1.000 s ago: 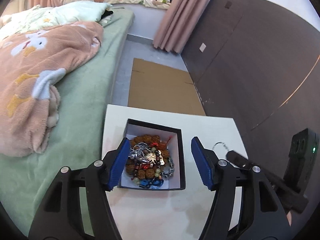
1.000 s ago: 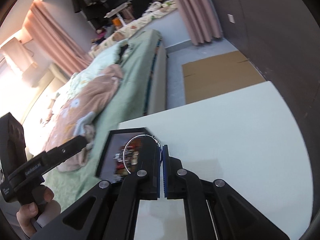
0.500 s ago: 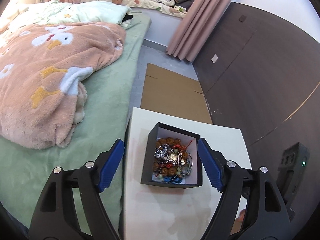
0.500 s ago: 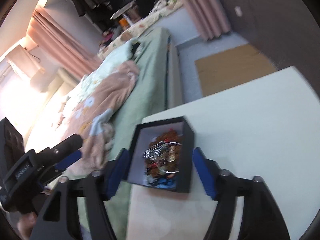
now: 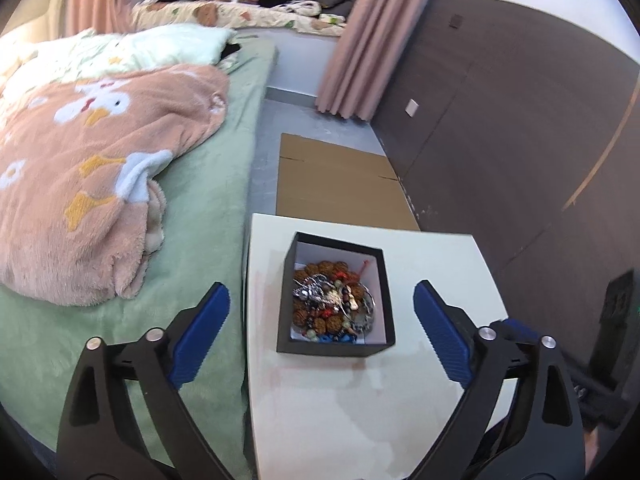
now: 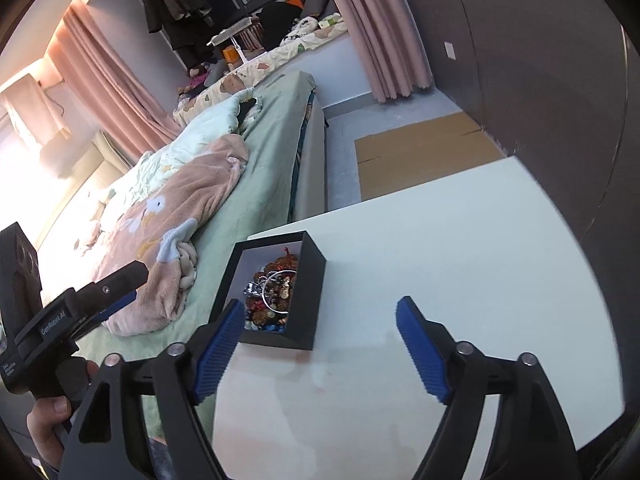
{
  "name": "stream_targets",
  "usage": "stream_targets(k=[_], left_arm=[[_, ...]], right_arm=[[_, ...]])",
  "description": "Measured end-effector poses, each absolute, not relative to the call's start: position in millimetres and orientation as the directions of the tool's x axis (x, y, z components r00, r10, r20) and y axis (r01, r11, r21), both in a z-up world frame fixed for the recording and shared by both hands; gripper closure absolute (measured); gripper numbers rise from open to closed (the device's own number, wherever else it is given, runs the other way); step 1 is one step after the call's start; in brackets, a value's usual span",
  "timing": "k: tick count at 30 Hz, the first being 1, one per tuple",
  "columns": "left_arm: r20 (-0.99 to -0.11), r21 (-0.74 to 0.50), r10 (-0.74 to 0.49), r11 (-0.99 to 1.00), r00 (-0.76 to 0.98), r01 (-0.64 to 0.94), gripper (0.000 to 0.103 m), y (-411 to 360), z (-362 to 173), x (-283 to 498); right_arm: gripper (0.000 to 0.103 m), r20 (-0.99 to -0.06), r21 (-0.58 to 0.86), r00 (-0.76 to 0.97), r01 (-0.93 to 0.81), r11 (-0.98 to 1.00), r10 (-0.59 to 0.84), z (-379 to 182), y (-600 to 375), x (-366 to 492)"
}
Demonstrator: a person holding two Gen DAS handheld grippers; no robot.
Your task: Organize jewelry
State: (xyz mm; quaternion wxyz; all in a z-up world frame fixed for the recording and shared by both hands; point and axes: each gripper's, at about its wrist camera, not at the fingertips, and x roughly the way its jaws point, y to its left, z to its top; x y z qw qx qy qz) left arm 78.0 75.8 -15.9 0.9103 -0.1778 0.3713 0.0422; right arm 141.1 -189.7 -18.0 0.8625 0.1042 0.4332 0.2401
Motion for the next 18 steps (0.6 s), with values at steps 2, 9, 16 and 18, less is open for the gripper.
stream_targets(k=[2,9,16,18], left_arm=[[-0.69,-0.269,-0.056,0.946,0.722,-0.184,0.006,68.4,-13.8,74.2],[-0.685,-0.217,-0.042,0.965,0.728,-0.149,0.005,53.0,-11.0,61.9],[-0.655,-0.18,-0.04,0.978,0.755,-0.105,0.005,37.1,-9.6,50.3],[-0.641,-0.182,-0.052,0.98,0.765,-0.086,0.005,35.1,-9.4,46.8]], right_arm=[[0.015,-0.697,0.372,0.516,-0.333,0.866,0.498,-13.5,-196.1,136.3],[0.008,-0.699,0.334,0.542,-0.33,0.883,0.467,-1.4,-218.7,125.2],[0.008,-0.706,0.307,0.553,-0.324,0.895,0.443,2.6,-242.0,118.7],[0.008,-0.715,0.3,0.55,-0.316,0.9,0.432,0.3,-249.6,117.9]])
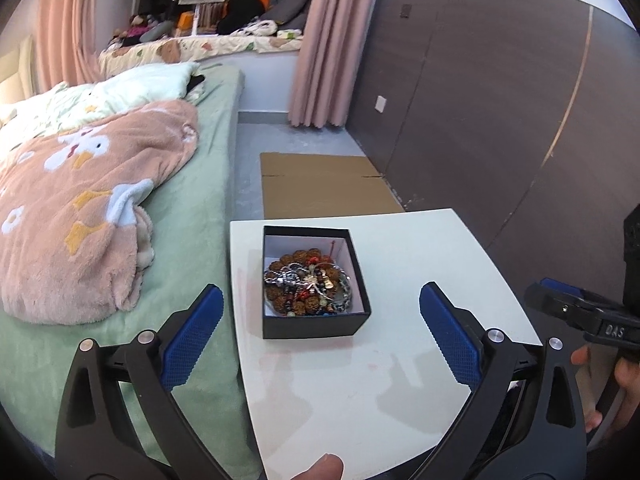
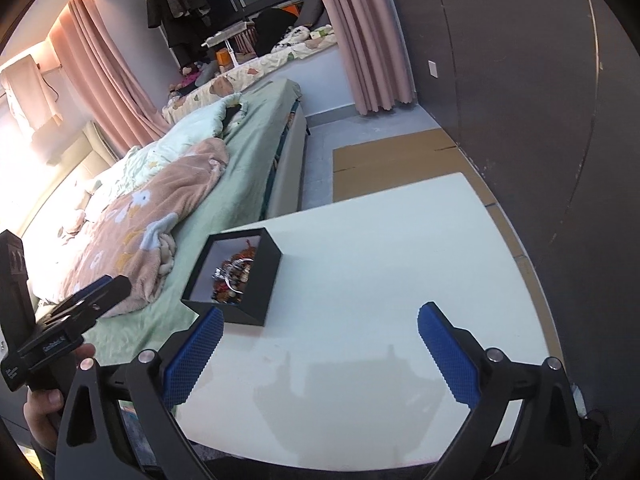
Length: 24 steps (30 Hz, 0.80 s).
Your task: Organize jewelry
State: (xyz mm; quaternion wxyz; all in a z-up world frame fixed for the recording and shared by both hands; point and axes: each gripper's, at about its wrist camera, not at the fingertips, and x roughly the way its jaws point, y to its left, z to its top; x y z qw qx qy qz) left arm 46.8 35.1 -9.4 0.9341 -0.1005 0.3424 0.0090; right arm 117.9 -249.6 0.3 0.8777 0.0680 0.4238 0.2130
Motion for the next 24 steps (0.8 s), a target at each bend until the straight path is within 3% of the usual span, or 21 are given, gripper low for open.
stream_targets(k=[24], left_arm=[[-0.59,-0.165,-0.034,0.983,0.806,-0.08,0.005,10.9,3.0,38.3]], right_arm=[[0.008,-0.702,0.291,0.568,-0.324,0.9,0.431,4.8,-281.1,107.1]])
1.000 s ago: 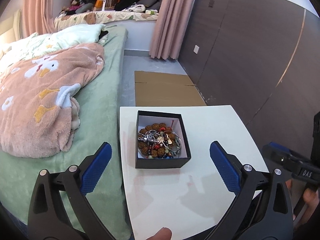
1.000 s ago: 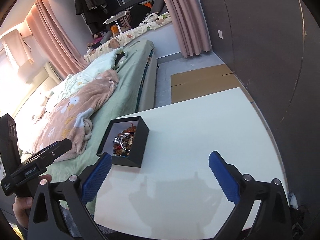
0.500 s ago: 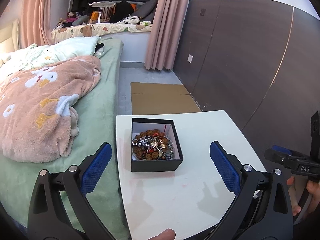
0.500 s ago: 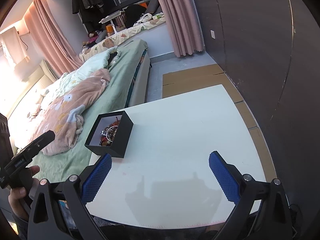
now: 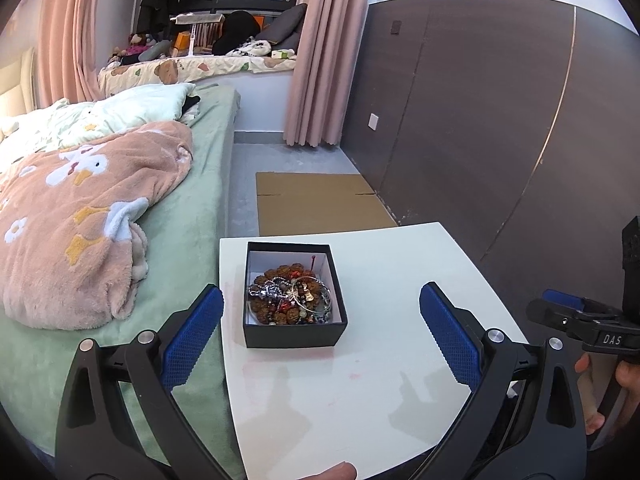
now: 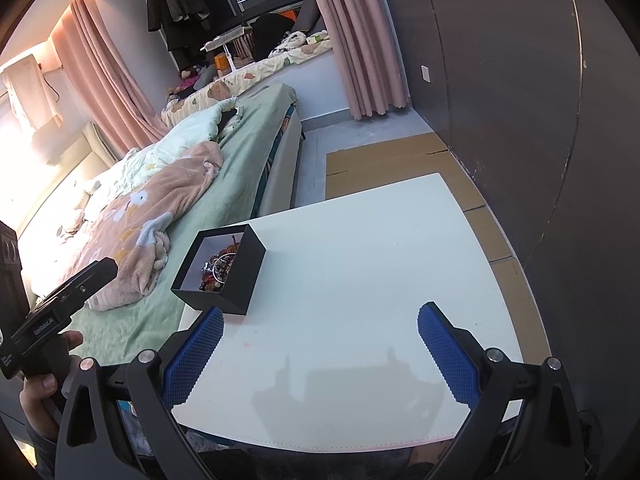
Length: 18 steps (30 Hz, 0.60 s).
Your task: Organize jewelry
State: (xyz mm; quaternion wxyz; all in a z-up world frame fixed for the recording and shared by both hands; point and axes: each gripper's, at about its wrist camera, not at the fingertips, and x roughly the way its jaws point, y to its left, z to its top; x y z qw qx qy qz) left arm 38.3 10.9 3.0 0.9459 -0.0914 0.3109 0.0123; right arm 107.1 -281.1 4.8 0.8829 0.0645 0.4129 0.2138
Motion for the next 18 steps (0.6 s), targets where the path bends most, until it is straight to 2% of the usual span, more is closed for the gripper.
stream_targets(k=[18], left_arm=[[-0.581,-0.156,-0.019,0.984,0.814,-0.088,0.005,10.2,2.6,37.0]], right_arm=[[0.008,-0.698,0.297,0.571,-0.318,0.9,0.432,5.3,-283.6,109.5]])
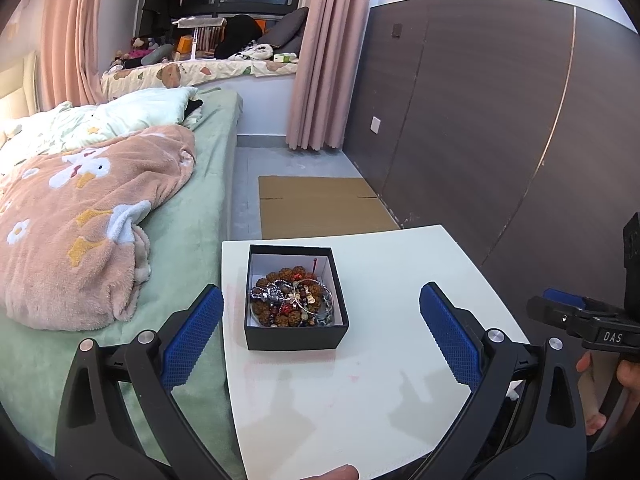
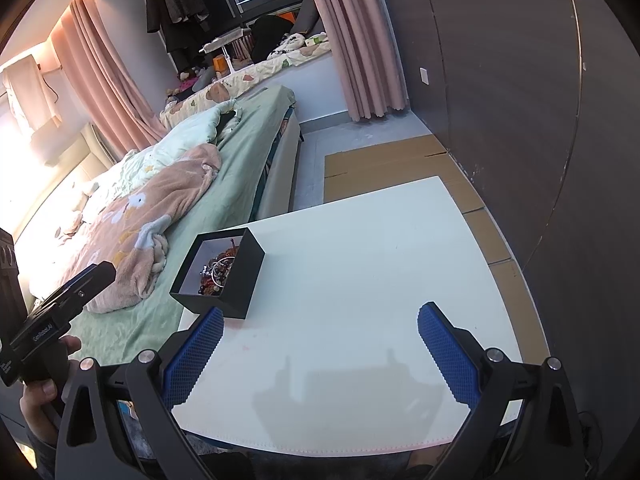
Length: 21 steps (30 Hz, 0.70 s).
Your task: Organize jewelry
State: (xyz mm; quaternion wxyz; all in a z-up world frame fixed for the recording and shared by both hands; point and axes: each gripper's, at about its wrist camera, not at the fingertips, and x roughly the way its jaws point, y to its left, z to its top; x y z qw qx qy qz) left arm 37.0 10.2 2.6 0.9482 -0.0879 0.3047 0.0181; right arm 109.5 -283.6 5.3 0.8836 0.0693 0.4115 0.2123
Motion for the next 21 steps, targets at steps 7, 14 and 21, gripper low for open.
stream_targets(k=[7,14,21], left_arm=[[-0.583,-0.152,-0.018,0.985,0.813,-0.087,0.005,8.9,1.9,36.6],[-0.58,-0.149,-0.019,0.985,0.814,-0.083,0.005,7.1,1.3,37.3],[-0.583,-0.148,-0.018,0.985,0.812,-0.084,0.005,6.9,1.1,37.5]], right_arm=[[0.008,-0.7,0.294,0.572,-0.316,0.902,0.428,5.4,-284.0,110.4],[0.008,-0.7,0.29,0.572,-0.317,0.903,0.426,4.8,-284.9,112.8],[0.008,-0.704,0.285,0.57,-0.319,0.904,0.423,4.3,-284.9,113.6]])
